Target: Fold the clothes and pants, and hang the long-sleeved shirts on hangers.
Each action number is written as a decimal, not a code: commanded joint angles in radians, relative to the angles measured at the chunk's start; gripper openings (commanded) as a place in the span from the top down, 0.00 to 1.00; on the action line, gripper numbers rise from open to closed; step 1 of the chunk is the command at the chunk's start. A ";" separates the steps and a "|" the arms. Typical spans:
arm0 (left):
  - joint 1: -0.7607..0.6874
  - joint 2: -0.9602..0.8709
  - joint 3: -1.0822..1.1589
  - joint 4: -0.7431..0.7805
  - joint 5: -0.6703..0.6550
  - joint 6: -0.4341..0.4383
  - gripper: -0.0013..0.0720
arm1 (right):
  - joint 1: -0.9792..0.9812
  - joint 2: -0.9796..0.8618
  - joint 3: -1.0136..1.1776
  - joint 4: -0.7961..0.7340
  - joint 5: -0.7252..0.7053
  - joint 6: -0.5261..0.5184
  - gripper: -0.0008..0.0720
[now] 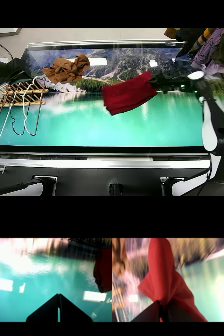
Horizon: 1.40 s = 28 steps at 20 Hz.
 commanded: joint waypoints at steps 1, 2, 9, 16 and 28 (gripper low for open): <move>0.000 0.000 0.000 0.000 0.000 0.000 0.96 | -0.124 0.001 0.079 -0.042 -0.006 0.044 0.95; 0.000 0.000 0.000 0.000 0.000 0.000 0.96 | -0.164 0.001 0.098 -0.056 -0.006 0.052 0.95; 0.000 0.000 0.000 0.000 0.000 0.000 0.96 | -0.458 0.011 0.170 -0.154 0.004 0.115 0.95; 0.000 0.000 0.000 0.000 0.001 0.000 0.96 | -0.618 0.078 0.170 -0.714 0.214 0.371 0.95; 0.000 0.000 0.000 -0.004 0.002 0.000 0.96 | -0.616 0.154 -0.115 -1.228 0.500 0.483 0.95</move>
